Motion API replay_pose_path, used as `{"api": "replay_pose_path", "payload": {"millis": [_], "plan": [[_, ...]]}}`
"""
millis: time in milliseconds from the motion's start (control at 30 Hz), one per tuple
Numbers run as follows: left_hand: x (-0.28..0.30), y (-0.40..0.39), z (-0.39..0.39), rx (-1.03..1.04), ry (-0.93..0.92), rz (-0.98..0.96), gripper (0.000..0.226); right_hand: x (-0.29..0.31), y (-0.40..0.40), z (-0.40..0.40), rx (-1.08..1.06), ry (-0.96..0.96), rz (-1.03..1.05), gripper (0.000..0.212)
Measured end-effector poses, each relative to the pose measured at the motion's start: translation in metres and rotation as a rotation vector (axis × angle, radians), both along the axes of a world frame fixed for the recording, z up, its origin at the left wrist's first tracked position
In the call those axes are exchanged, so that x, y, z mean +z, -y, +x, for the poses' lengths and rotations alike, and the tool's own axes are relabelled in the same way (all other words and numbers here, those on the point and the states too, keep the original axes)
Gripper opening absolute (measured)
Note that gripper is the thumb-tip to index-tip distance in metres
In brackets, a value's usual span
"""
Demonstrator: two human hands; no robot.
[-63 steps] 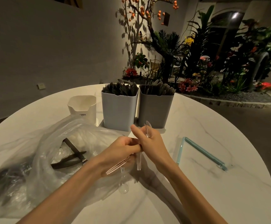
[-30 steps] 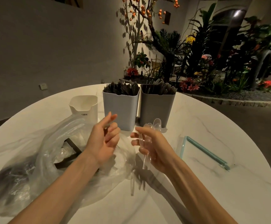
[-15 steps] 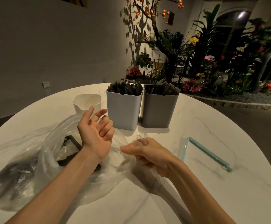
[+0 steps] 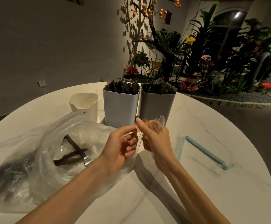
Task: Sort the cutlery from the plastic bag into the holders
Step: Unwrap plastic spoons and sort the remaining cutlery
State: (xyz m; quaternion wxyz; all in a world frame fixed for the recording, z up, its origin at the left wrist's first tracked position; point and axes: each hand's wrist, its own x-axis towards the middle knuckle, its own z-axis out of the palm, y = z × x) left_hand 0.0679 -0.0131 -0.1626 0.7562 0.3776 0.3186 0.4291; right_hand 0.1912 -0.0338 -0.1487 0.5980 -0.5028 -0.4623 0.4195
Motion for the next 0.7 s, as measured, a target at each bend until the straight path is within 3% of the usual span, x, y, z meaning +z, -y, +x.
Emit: {"api": "replay_pose_path", "payload": {"millis": [100, 133, 200, 300, 467, 567, 700], "plan": [[-0.005, -0.006, -0.003, 0.068, -0.236, 0.196, 0.006, -0.002, -0.005, 0.007, -0.039, 0.059, 0.055, 0.043], [-0.006, -0.006, -0.004, 0.054, -0.261, 0.230, 0.011, -0.003, -0.006, 0.009, -0.043, 0.079, 0.057, 0.043], [-0.008, -0.006, -0.005, -0.023, -0.253, 0.249, 0.042, -0.006, -0.007, 0.010, -0.048, 0.122, 0.039, 0.046], [-0.011, -0.005, -0.004, -0.164, -0.297, 0.289, 0.071, -0.009, -0.009, 0.010, -0.062, 0.063, 0.049, 0.053], [-0.020, -0.006, -0.005, -0.297, -0.493, 0.440, 0.091, -0.012, -0.010, 0.004, -0.135, -0.035, 0.072, 0.042], [-0.024, -0.007, -0.006, -0.271, -0.752, 0.596, 0.078, -0.011, -0.010, 0.006, -0.175, -0.039, 0.072, 0.043], [-0.031, -0.008, -0.003, -0.186, -0.946, 0.841, 0.016, -0.007, -0.010, 0.010, -0.169, -0.068, 0.033, 0.043]]}}
